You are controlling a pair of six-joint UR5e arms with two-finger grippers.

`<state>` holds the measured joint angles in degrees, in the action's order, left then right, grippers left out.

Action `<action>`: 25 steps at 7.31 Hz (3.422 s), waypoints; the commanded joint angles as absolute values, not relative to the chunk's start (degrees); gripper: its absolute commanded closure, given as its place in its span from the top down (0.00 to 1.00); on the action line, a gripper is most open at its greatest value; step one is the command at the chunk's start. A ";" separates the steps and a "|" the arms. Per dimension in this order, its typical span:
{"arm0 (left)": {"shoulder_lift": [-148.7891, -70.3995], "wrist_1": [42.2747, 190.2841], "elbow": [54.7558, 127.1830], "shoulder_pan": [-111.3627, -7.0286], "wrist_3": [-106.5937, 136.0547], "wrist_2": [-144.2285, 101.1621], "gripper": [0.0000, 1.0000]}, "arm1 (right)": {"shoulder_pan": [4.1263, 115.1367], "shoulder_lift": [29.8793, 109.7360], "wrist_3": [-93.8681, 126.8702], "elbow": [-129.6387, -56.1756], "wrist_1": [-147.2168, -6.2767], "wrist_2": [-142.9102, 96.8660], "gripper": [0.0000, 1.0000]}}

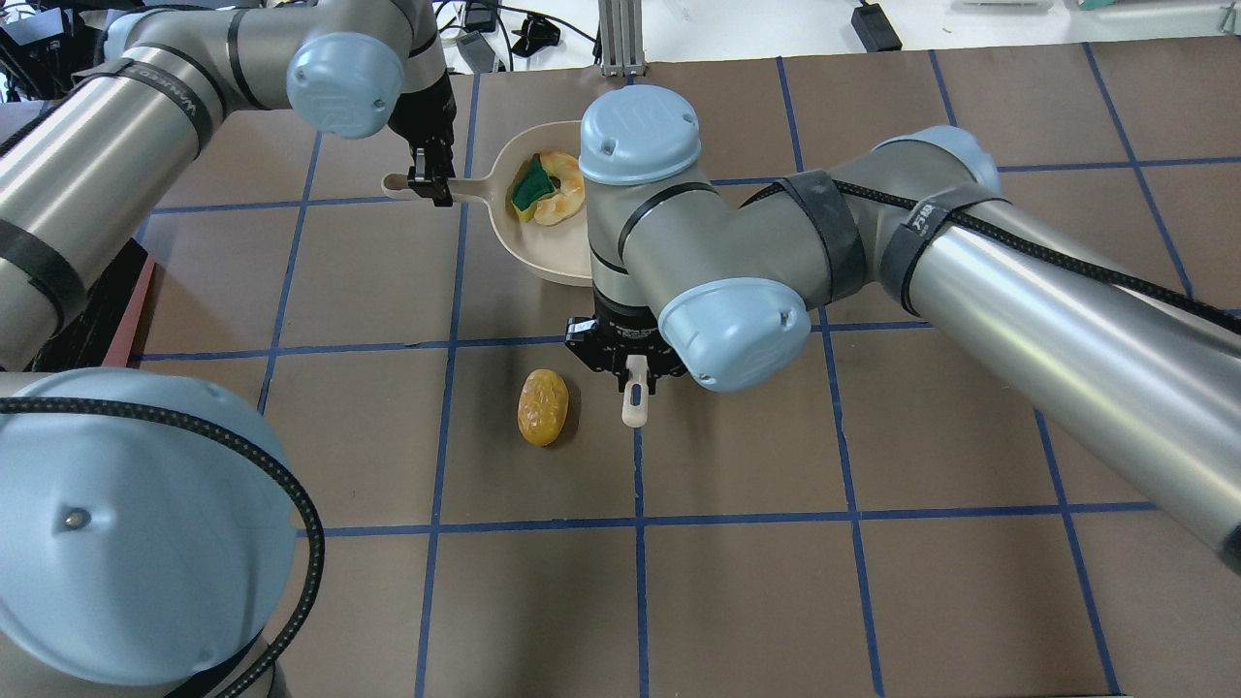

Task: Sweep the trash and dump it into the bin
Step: 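Sweep the croissant and sponge into the dustpan with the right gripper's brush, then sweep the yellow potato toy into the dustpan with the brush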

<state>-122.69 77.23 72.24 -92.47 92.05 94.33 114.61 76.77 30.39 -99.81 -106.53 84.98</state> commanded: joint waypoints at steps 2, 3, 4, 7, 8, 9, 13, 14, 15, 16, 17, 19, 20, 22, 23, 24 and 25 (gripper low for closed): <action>-117.44 81.19 73.03 -87.38 89.57 94.48 0.00 | 115.57 83.66 33.20 -109.14 -106.96 84.47 0.00; -115.86 83.04 74.17 -86.67 89.04 94.74 0.00 | 117.06 83.93 35.22 -110.55 -107.05 83.51 0.00; -113.84 82.71 78.97 -85.96 87.38 96.05 0.00 | 120.38 83.41 38.29 -112.31 -110.71 83.24 0.00; -107.86 76.15 93.20 -81.83 84.03 99.65 0.00 | 124.80 83.15 43.77 -114.34 -113.82 83.76 0.00; -106.80 71.59 97.86 -81.48 84.02 100.80 0.00 | 124.80 83.14 43.77 -115.65 -115.21 83.85 0.00; -105.66 68.06 102.26 -81.65 84.28 102.99 0.00 | 124.89 83.14 43.77 -117.75 -118.44 83.85 0.00; -99.34 62.86 115.97 -82.53 87.53 107.92 0.00 | 125.85 82.88 45.44 -118.48 -121.55 83.41 0.00; -97.75 61.54 118.63 -82.96 88.76 108.54 0.00 | 126.03 82.18 45.96 -118.39 -121.73 83.41 0.00; -96.95 61.52 119.09 -84.71 91.47 108.81 0.00 | 126.04 82.18 46.23 -118.39 -121.73 83.41 0.00; -97.03 61.61 118.74 -87.68 94.19 108.81 0.00 | 126.12 82.18 46.23 -118.30 -121.90 83.32 0.00; -98.16 61.44 117.87 -89.45 95.96 108.90 0.00 | 126.12 81.57 46.23 -117.34 -122.60 83.32 0.00; -98.96 62.75 115.23 -92.18 99.22 108.37 0.00 | 127.78 77.89 46.58 -113.75 -122.78 83.32 0.00; -99.31 62.67 115.22 -92.98 99.32 108.02 0.00 | 129.62 76.04 48.24 -112.25 -124.26 83.32 0.00; -100.10 62.40 115.14 -93.43 101.76 106.71 0.00 | 130.51 72.35 49.74 -108.48 -125.15 83.23 0.00; -100.37 62.32 114.96 -94.21 101.69 103.74 0.00 | 131.74 70.85 52.10 -106.80 -126.46 82.88 0.00; -100.46 61.71 114.70 -94.31 100.30 101.71 0.00 | 133.05 70.67 52.55 -105.31 -126.56 82.53 0.00; -100.46 61.70 112.78 -94.22 97.24 98.30 0.00 | 132.98 71.01 51.86 -104.60 -125.26 83.40 0.00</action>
